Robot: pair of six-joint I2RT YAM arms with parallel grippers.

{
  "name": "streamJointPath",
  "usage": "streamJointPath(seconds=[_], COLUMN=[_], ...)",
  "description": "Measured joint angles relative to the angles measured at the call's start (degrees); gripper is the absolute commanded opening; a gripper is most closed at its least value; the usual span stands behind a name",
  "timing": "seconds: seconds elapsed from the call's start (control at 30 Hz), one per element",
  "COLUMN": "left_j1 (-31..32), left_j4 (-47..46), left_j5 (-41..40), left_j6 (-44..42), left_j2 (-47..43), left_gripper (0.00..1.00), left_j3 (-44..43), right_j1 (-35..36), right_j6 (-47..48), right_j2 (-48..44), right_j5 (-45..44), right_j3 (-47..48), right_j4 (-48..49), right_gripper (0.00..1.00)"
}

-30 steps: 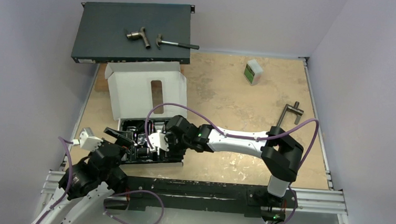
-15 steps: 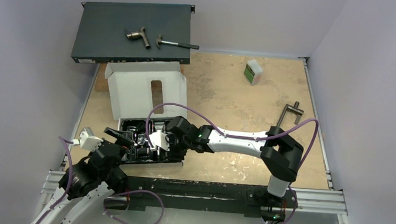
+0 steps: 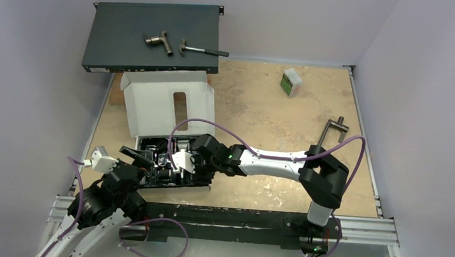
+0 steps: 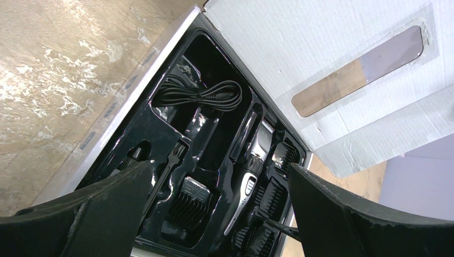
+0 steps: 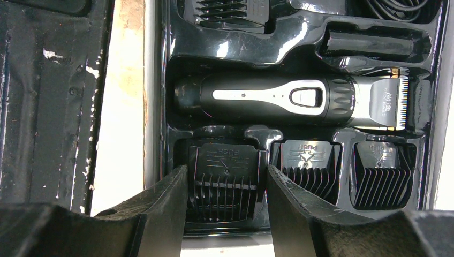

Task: Sort the hair-cutting tools
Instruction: Place the haircut tool in the storage box.

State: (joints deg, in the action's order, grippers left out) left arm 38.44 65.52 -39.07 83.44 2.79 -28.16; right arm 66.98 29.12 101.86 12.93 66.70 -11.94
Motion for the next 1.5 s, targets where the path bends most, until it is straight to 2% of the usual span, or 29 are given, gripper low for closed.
streamJointPath(seconds=[0.47, 0.5, 0.53, 0.7, 0.77, 0.8, 1.03, 1.1, 1.17, 1.37, 1.4, 1.5], left_j1=[0.00, 0.00, 0.00, 0.00, 0.00, 0.00, 0.00, 0.00, 0.00, 0.00, 0.00, 0.00], left_j4=[0.00, 0.00, 0.00, 0.00, 0.00, 0.00, 0.00, 0.00, 0.00, 0.00, 0.00, 0.02], left_j5=[0.00, 0.00, 0.00, 0.00, 0.02, 0.02, 0.04, 0.04, 0.04, 0.02, 0.02, 0.02], left_j6=[0.00, 0.00, 0.00, 0.00, 0.00, 0.00, 0.00, 0.00, 0.00, 0.00, 0.00, 0.02], left_j2=[0.00, 0.00, 0.00, 0.00, 0.00, 0.00, 0.02, 0.04, 0.04, 0.07, 0.07, 0.15], left_gripper=[0.98, 0.98, 0.98, 0.98, 0.98, 0.98, 0.99, 0.98, 0.98, 0.98, 0.98, 0.98], left_j3=[0.00, 0.00, 0.00, 0.00, 0.00, 0.00, 0.00, 0.00, 0.00, 0.00, 0.00, 0.00], right_j1=[-0.04, -0.04, -0.09, -0.31, -0.37, -0.39, -0.42, -0.42, -0.42, -0.57, -0.59, -0.74], right_j6=[0.02, 0.00, -0.02, -0.22, -0.22, -0.35, -1.36, -2.40, -4.20, -17.73, -20.59, -28.37], right_j2=[-0.31, -0.48, -0.68, -1.88, -2.29, -2.40, -3.72, -5.09, -6.86, -7.28, -6.99, -7.17], right_j5=[-0.46, -0.61, -0.76, -1.53, -1.57, -1.62, -1.36, -1.31, -1.53, -5.60, -6.08, -6.60], right_j3=[0.00, 0.00, 0.00, 0.00, 0.00, 0.00, -0.37, -0.52, -0.52, 3.63, 3.74, 1.09], right_j4=[-0.17, -0.22, -0.31, -0.83, -0.85, -0.85, -0.17, 0.07, 0.98, 3.19, 4.31, 8.20], right_gripper=[0.54, 0.63, 0.66, 0.69, 0.82, 0.83, 0.84, 0.82, 0.71, 0.03, 0.00, 0.00])
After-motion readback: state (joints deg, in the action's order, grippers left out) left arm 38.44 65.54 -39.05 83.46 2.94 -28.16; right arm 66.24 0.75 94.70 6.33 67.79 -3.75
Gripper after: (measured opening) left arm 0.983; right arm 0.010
